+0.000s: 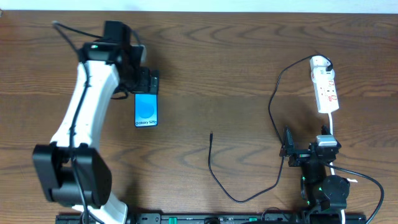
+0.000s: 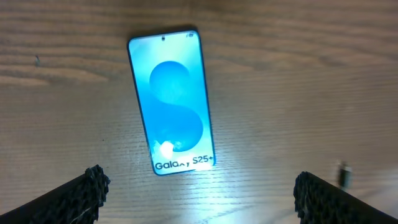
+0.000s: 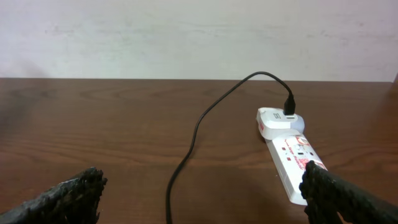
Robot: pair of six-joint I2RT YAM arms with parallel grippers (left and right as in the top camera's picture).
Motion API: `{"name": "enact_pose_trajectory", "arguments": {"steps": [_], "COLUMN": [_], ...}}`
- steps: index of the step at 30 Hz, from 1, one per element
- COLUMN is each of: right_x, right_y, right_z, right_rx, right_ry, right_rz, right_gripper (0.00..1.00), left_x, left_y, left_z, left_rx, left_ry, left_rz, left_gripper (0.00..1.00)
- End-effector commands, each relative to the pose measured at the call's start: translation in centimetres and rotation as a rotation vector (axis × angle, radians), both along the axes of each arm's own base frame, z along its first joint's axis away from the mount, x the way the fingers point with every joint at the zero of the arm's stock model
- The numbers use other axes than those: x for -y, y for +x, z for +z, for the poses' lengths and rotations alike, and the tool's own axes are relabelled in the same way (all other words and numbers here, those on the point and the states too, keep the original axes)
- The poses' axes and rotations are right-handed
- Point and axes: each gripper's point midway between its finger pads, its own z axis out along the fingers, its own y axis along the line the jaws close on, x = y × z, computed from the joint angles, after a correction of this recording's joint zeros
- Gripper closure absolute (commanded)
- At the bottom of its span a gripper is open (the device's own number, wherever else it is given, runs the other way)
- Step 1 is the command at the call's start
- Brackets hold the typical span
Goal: Plug charger to phone and switch on socket
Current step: 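Raise the left arm and move the left gripper over the phone, then lower the open left gripper down onto the phone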
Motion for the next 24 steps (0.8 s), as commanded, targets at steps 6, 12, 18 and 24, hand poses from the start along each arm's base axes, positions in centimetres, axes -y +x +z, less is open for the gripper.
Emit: {"name": "enact_pose_trajectory", "arguments": {"steps": [6, 12, 18, 24], "right_x": [0.1, 0.1, 0.1, 0.1], "right_y": [0.0, 0.0, 0.0, 0.0], "right_z": [-0.1, -0.1, -0.2, -0.1], "right_rx": [-0.006, -0.006, -0.006, -0.006], "right_ry": [0.012, 0.012, 0.012, 0.013], "right_rz": [-0.009, -0.009, -0.009, -0.009], "right_gripper": [0.01, 0.01, 0.01, 0.01], "left_x": [-0.8, -0.9, -1.0, -1.1], "left_y": [0.2, 0.4, 0.0, -0.5], "left_z": [-1.2, -1.8, -3.3, -5.0], "left_rx": [-0.016, -0.006, -0.02, -0.028], "left_ry": [0.093, 0.09, 0.098, 0.1], "left_rz": [0.108, 0.115, 0.115, 0.116], "left_gripper": [0.02, 0.02, 0.02, 0.02]}}
